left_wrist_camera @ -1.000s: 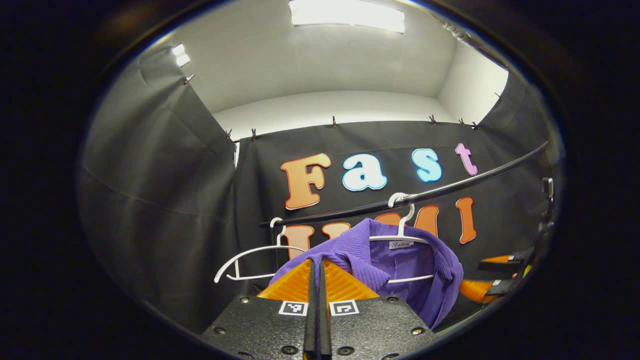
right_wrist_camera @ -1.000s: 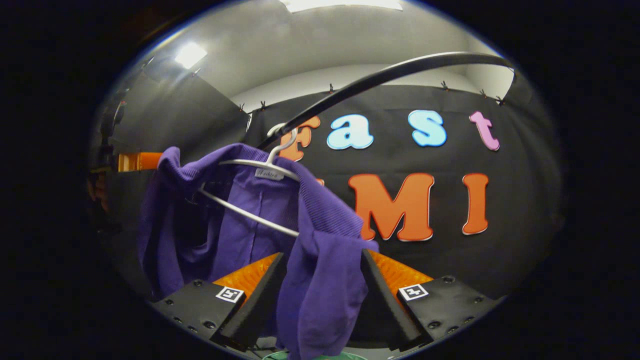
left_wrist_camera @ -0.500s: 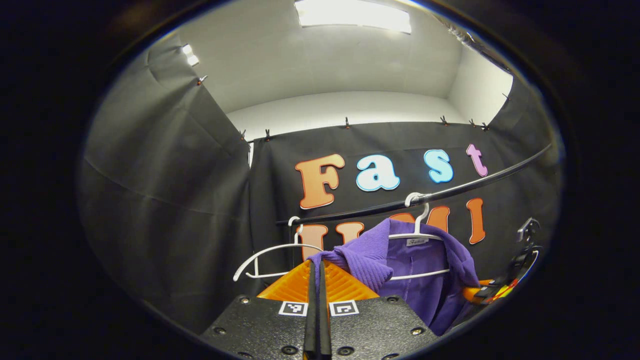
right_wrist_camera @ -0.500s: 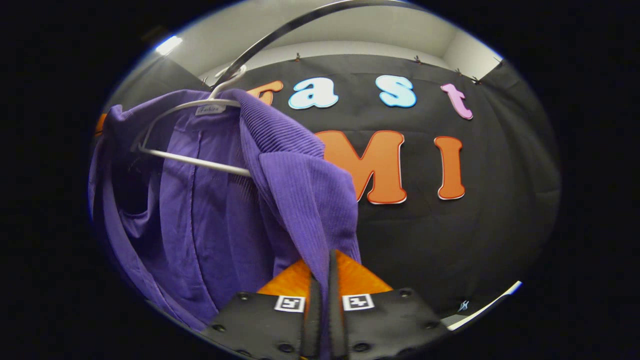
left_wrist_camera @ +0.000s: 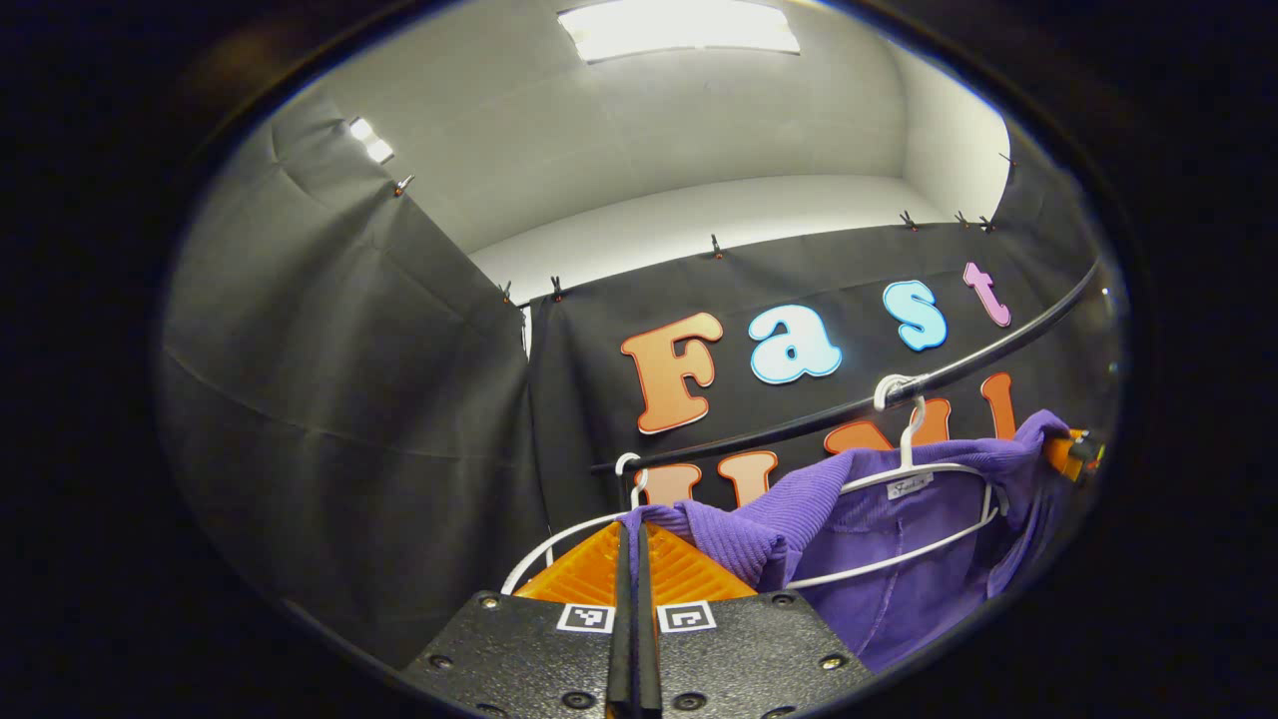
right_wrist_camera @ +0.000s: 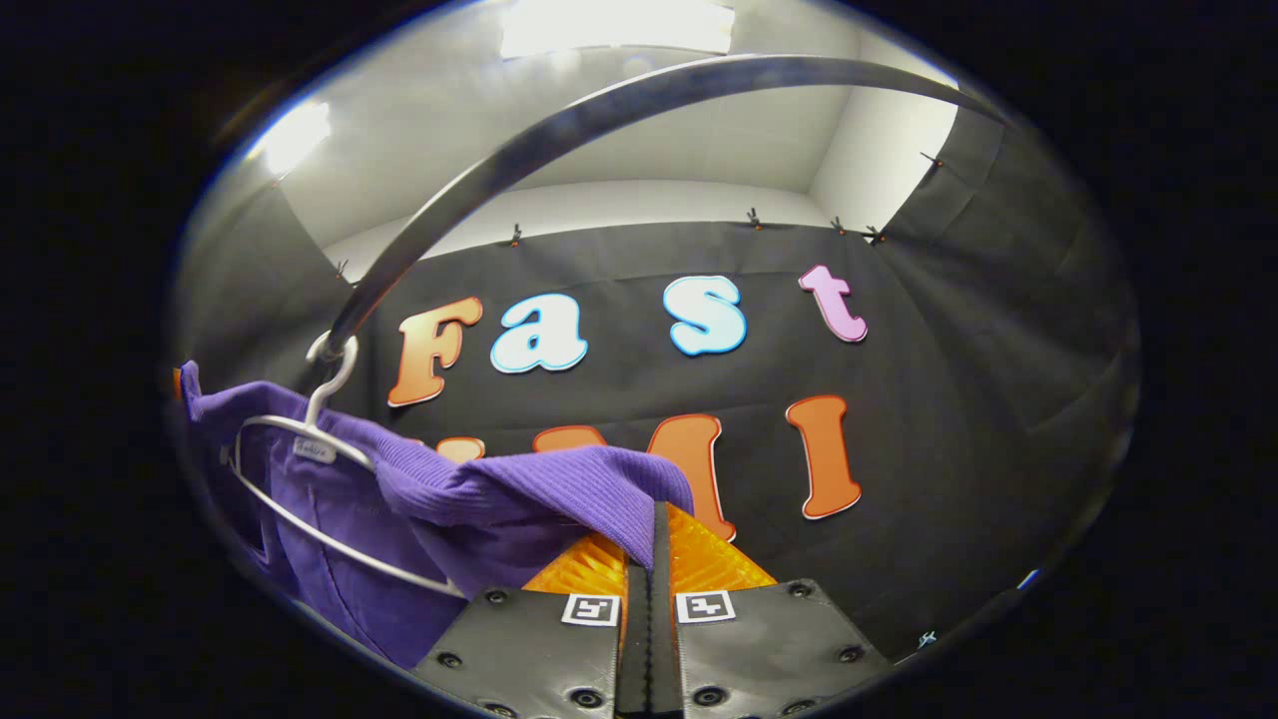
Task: Grasp the clothes on the hanger with both hands and then place them into the laundry hamper below.
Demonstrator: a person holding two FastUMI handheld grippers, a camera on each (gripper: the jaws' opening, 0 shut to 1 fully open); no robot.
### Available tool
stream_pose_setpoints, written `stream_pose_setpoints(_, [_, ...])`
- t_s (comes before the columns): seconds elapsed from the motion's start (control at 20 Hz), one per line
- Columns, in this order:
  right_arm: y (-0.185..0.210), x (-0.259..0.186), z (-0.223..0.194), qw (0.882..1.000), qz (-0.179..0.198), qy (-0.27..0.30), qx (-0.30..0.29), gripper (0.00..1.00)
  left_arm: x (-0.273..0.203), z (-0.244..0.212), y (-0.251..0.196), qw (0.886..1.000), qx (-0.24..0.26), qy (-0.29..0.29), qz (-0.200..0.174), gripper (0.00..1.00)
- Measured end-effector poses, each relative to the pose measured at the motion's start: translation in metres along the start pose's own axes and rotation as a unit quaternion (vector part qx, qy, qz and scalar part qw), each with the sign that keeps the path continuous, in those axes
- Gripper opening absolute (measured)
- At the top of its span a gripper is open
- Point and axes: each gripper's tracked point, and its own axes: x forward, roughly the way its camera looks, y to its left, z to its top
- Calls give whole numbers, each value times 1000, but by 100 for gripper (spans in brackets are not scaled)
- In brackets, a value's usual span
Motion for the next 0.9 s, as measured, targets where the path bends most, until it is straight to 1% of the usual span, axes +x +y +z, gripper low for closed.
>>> stream_pose_setpoints(0.05, [-7,9,4,1000,-10,-8,-1,7,7,0,0,1000,6,-1,0,2])
stream_pose_setpoints(0.15, [-15,27,9,1000,-23,-17,-4,7,18,0,-6,1000,12,-1,-2,2])
stream_pose_setpoints(0.2, [-18,37,9,999,-27,-16,-9,7,21,0,-8,1000,14,-2,1,0])
stream_pose_setpoints(0.3, [-22,56,-3,999,-28,-15,-25,7,25,-7,-9,1000,5,0,6,2])
stream_pose_setpoints(0.35, [-24,62,-12,999,-29,-8,-35,7,26,-16,-11,1000,-4,6,8,2])
stream_pose_setpoints(0.45, [-19,67,-40,998,-25,25,-49,7,27,-39,-9,999,-32,29,15,2])
stream_pose_setpoints(0.5, [-15,63,-55,998,-20,37,-52,7,29,-52,-4,998,-48,41,25,0])
stream_pose_setpoints(0.6, [-12,58,-81,996,-16,62,-68,7,27,-75,8,993,-84,60,50,2])
stream_pose_setpoints(0.7, [0,45,-121,991,6,111,-79,7,22,-104,21,986,-120,85,77,2])
stream_pose_setpoints(0.75, [10,36,-138,988,20,131,-80,7,18,-123,25,981,-138,107,90,2])
stream_pose_setpoints(0.8, [19,24,-150,986,33,141,-81,7,11,-138,30,976,-150,123,101,5])
stream_pose_setpoints(0.9, [42,0,-163,982,67,151,-91,7,1,-161,33,967,-176,148,108,2])
